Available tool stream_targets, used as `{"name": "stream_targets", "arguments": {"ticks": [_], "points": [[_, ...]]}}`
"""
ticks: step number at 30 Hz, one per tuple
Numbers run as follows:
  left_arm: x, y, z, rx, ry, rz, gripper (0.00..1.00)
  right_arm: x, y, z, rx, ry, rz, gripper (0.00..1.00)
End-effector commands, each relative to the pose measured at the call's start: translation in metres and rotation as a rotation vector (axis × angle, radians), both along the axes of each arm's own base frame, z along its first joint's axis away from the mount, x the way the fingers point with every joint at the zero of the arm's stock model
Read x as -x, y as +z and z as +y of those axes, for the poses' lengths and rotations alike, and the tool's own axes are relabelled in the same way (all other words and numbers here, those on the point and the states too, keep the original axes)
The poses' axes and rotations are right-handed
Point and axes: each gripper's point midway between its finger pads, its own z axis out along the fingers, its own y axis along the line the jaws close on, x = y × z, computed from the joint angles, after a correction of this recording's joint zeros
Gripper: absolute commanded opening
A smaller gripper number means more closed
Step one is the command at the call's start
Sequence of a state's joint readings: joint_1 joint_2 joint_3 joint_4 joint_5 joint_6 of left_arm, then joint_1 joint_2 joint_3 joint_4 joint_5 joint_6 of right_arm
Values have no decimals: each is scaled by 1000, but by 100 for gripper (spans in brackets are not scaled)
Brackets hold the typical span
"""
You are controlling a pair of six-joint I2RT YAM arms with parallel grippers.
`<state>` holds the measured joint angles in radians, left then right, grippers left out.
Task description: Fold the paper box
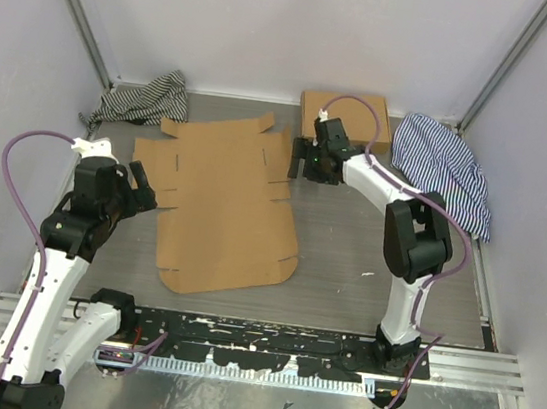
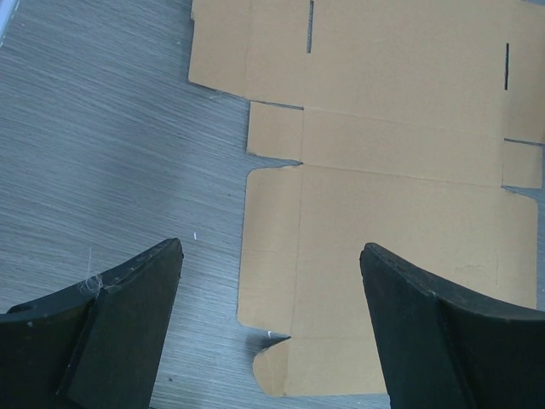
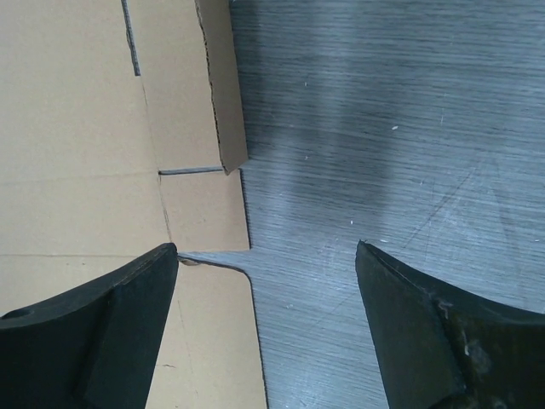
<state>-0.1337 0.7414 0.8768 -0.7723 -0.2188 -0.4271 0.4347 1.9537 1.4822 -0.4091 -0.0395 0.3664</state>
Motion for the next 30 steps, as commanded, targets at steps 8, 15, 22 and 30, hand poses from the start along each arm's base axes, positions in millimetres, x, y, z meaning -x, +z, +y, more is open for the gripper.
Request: {"name": "stream_targets", "arguments": {"ticks": [8,15,22,30], "points": [[2,3,-2,0,-18,-9,92,-7,8,30,86,56,-59,88],[1,3,-3,0,-19,-10,92,-4,-4,37,106,63,-38,87],[1,3,-3,0,-20,-8,92,-1,-19,43,118,80,-11,85],[1,2,-3,0,-20,-4,92,3,-26,51,126,97,-4,81]]}}
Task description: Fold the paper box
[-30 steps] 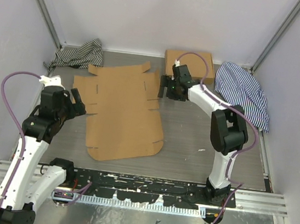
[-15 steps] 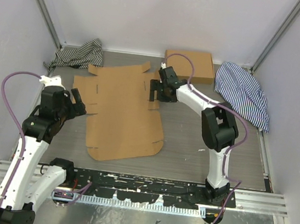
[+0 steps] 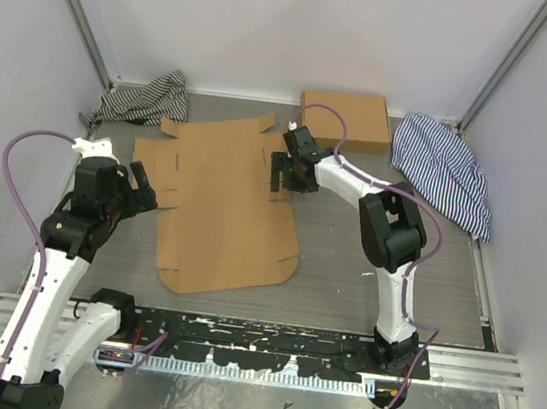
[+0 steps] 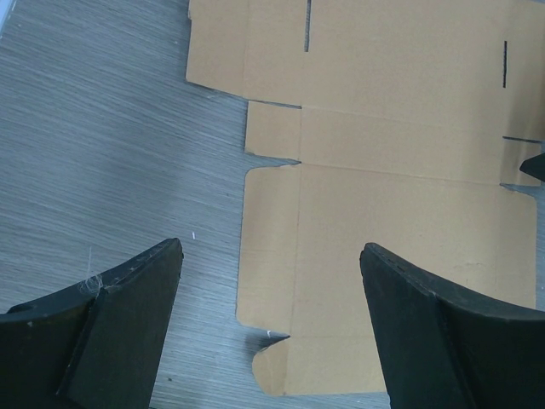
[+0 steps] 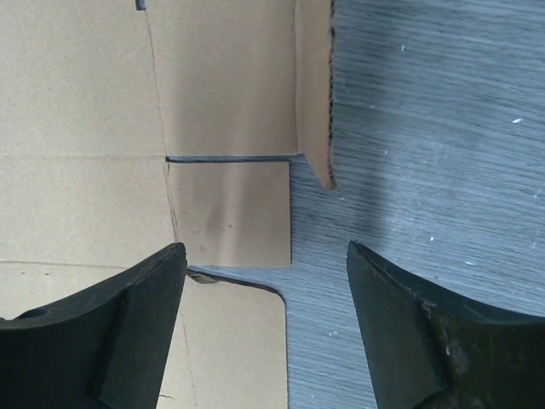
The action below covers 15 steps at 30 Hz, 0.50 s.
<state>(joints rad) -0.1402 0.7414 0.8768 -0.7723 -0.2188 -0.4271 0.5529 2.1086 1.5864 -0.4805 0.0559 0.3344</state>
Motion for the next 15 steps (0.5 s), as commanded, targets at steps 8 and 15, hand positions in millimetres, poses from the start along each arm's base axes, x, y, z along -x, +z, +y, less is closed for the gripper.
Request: {"name": "stream_targets", "arguments": {"ticks": [8,15], "points": [[1,2,-2,0,-14,-3,92,-10,12,18,-6,7,-53,79],[1,2,-2,0,-15,-5,92,-12,7,22,7,7,-51,74]]}}
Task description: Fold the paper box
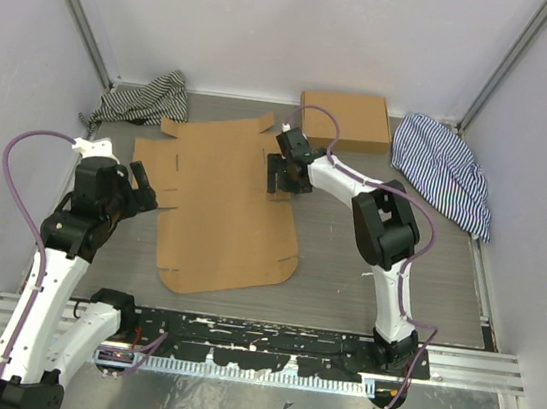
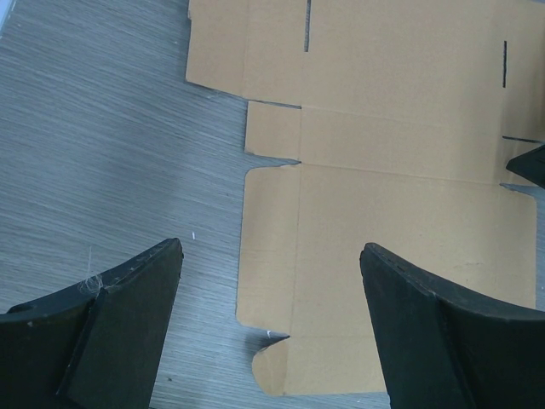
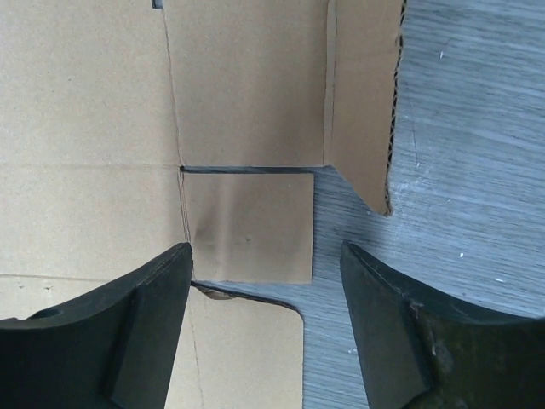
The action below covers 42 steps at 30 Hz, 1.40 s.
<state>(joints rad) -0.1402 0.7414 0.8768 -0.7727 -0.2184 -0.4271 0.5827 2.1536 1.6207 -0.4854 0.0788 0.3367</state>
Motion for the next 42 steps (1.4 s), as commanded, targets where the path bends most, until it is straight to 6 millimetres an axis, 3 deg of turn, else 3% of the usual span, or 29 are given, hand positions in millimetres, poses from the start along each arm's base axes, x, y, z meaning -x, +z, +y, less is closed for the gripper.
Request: {"name": "stream_targets", "arguments": {"ticks": [1,13,21,25,27,31,36,42], "points": [[1,2,-2,0,-16,-4,92,-13,18,10,-18,-7,-54,73],[1,1,-3,2,-18,-1,92,-7,7,8,18,-11,-34,59],[0,-2,-6,19,-22,19,92,-10,13,12,10,-4,-46,47],[-3,-2,-20,115,-25,35,88,-11,15,12,12,-5,-53,44],[-10,-6,-33,198,-29,29,80,-10,18,12,12,0,-56,42],[-31,-34,-55,327,-39,37,65,-9,27,11,8,12,-73,40],[-55,-86,-67,360,-29,166,56,-10,40,13,-8,34,-88,40],[-86,-121,-99,347,-77,298,47,-6,49,19,-44,55,-89,40]]}}
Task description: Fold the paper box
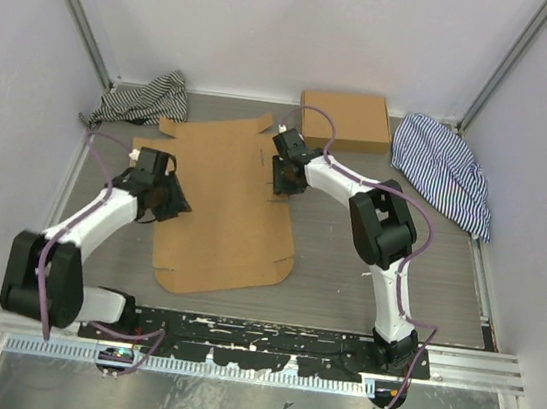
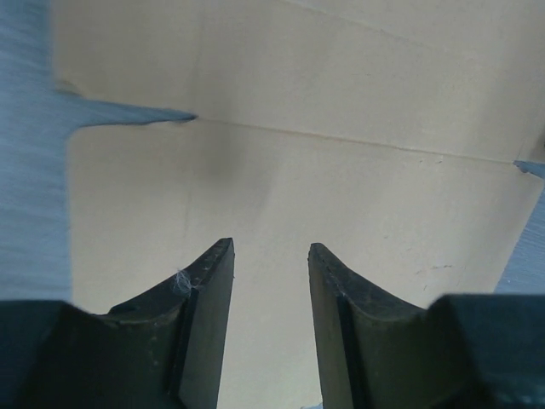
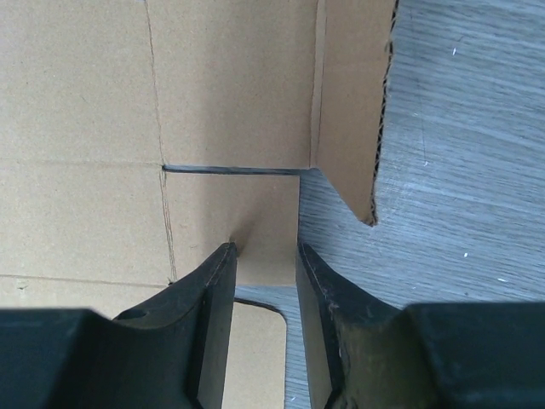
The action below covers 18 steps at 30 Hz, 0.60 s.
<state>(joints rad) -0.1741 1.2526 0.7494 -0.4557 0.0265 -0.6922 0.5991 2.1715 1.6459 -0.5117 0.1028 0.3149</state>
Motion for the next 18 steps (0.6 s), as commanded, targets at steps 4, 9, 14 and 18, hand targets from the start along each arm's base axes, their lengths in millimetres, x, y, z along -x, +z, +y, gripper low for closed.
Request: {"name": "stream_targets", "arguments": {"ticks": [4,9,14,18], "points": [[-52,0,-44,-3,-86,-49,46,-7,60,18,-100,39,-95,40],[-71,-7,-44,-58,-89,-72,44,-7,62,19,-101,45,-96,40],[-82,-29,-41,-112,-95,-7,41,-6,59,20,-101,55,-84,39],[-87,-44,-47,-112,-107,29,39,-4,64,27,-138,73,-79,40]]}}
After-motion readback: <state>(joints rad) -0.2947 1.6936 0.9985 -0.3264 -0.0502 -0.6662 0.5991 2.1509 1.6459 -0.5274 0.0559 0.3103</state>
